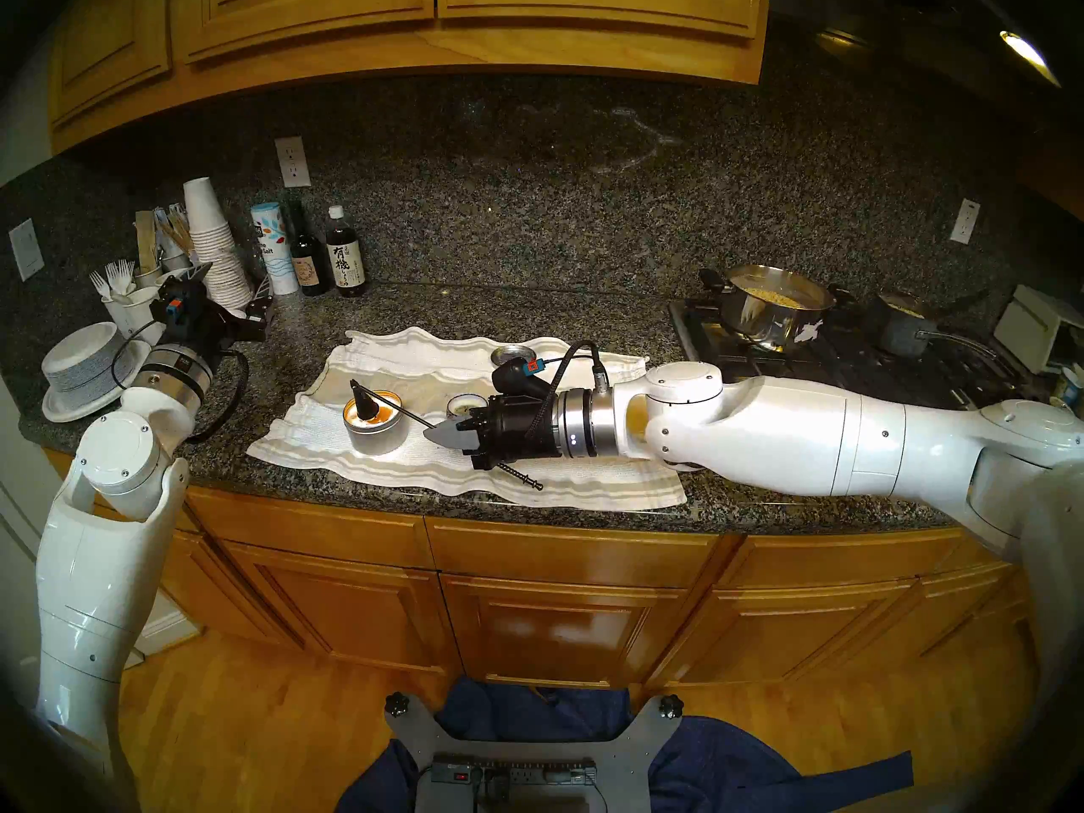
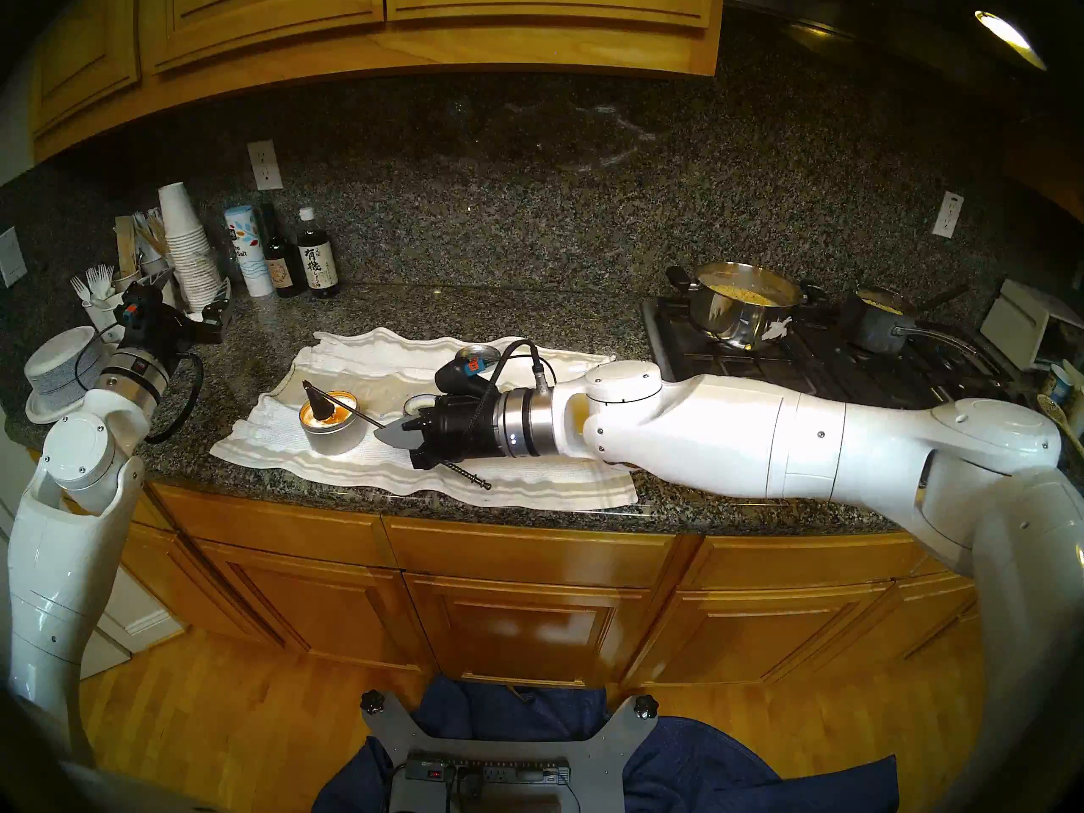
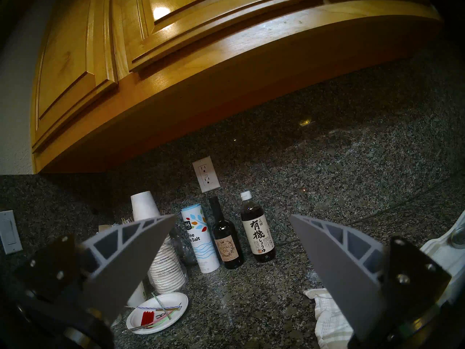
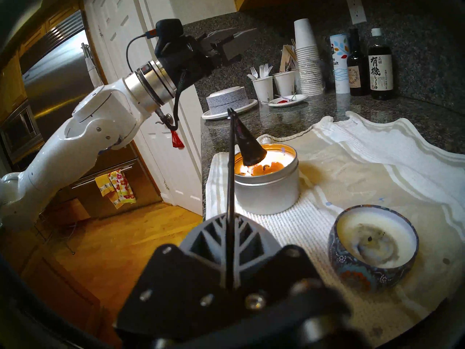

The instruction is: Put out candle flame

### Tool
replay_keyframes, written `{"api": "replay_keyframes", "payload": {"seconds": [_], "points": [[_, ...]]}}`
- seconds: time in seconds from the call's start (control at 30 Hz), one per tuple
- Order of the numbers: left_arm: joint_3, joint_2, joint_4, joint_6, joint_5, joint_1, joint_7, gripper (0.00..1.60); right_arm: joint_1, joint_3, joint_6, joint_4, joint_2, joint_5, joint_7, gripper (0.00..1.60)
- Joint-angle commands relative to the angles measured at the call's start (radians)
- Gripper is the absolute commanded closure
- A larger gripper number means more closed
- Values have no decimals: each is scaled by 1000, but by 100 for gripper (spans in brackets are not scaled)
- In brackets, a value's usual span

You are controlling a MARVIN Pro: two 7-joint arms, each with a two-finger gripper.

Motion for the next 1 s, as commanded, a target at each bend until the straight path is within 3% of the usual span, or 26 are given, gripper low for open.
{"api": "replay_keyframes", "payload": {"seconds": [0.0,0.97], "points": [[-14,12,-25,-18,2,-23,0,0,23,25,-10,11,-8,6,2,160],[-12,17,-25,-19,-2,-22,5,0,32,16,-14,15,-4,12,7,160]]}}
